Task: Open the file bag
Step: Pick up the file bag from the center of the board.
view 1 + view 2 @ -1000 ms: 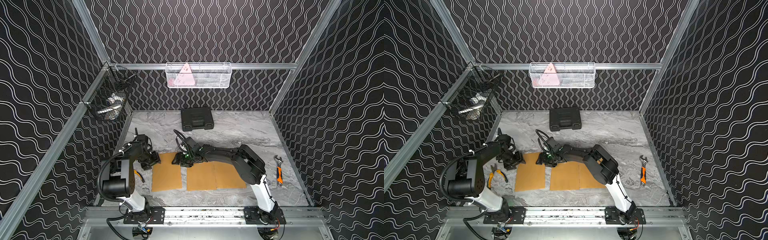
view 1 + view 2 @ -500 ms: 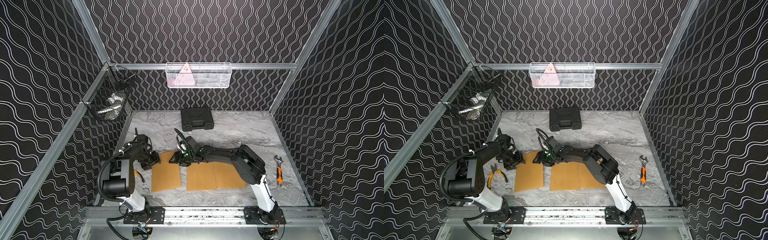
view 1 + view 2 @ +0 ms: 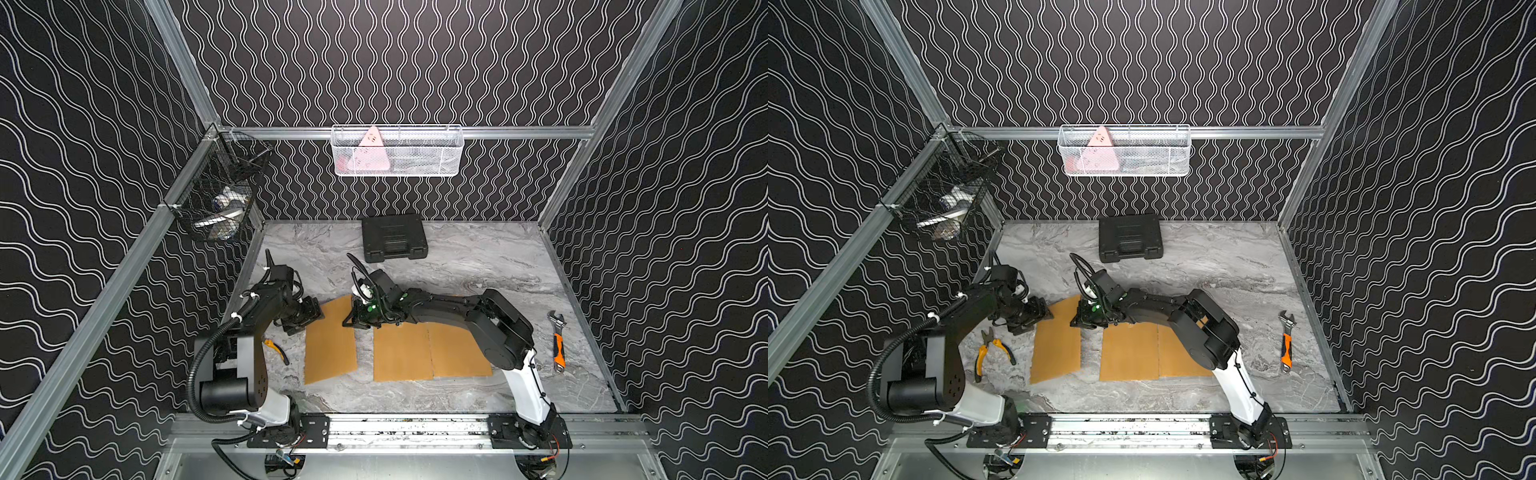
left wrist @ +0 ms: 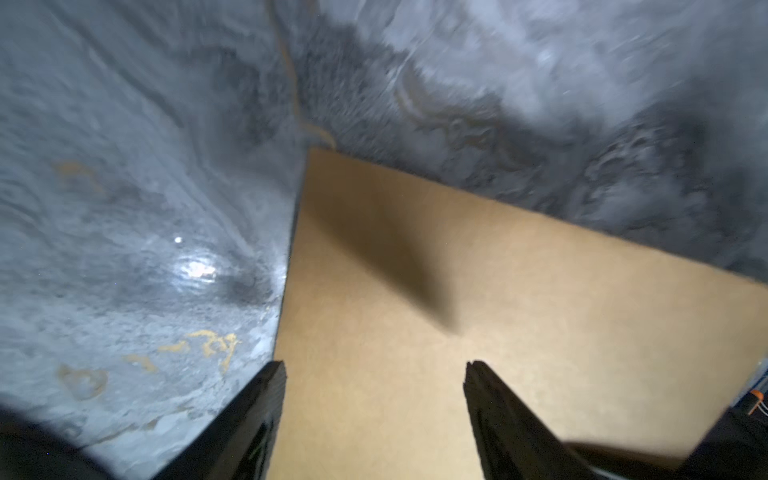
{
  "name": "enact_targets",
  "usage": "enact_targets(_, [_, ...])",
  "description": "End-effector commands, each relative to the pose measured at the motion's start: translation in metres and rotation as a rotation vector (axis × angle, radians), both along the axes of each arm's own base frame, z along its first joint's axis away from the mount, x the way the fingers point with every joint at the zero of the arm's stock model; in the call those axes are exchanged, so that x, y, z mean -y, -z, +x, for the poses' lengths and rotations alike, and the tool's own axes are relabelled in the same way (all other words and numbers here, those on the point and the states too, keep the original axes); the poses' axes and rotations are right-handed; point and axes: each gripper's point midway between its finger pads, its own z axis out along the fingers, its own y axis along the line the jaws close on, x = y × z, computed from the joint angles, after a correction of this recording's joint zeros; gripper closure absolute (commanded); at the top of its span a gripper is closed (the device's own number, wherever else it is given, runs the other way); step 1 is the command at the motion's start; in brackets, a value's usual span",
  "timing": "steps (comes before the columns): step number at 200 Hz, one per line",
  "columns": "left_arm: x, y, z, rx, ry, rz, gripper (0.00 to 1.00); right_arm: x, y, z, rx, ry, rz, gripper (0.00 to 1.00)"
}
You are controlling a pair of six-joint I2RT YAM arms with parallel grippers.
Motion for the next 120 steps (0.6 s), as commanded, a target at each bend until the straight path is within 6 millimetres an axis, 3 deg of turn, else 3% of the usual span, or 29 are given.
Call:
enact_targets(1, [-0.001, -0.028, 0.012, 0.080, 0.020, 0.010, 0.25, 0.002, -0.013, 0.002, 0.062, -0.030, -0.003, 1.00])
enact_targets(53, [0.004, -0.094, 0.035, 0.245, 0.052, -0.004, 0.22, 0.017, -0.051, 0.006, 0.119, -0.063, 0.030, 1.00])
enact_targets(56, [0.004, -0.096, 0.036, 0.254, 0.053, -0.007, 0.22, 0.019, -0.049, 0.007, 0.119, -0.063, 0.026, 1.00])
enact_targets(63, [0.006, -0.102, 0.038, 0.279, 0.058, -0.016, 0.21, 0.025, -0.069, 0.009, 0.147, -0.058, 0.047, 1.00])
enact_targets(120, [0.034, -0.134, 0.051, 0.489, 0.103, -0.175, 0.22, 0.081, -0.126, 0.030, 0.215, -0.013, 0.110, 1.00])
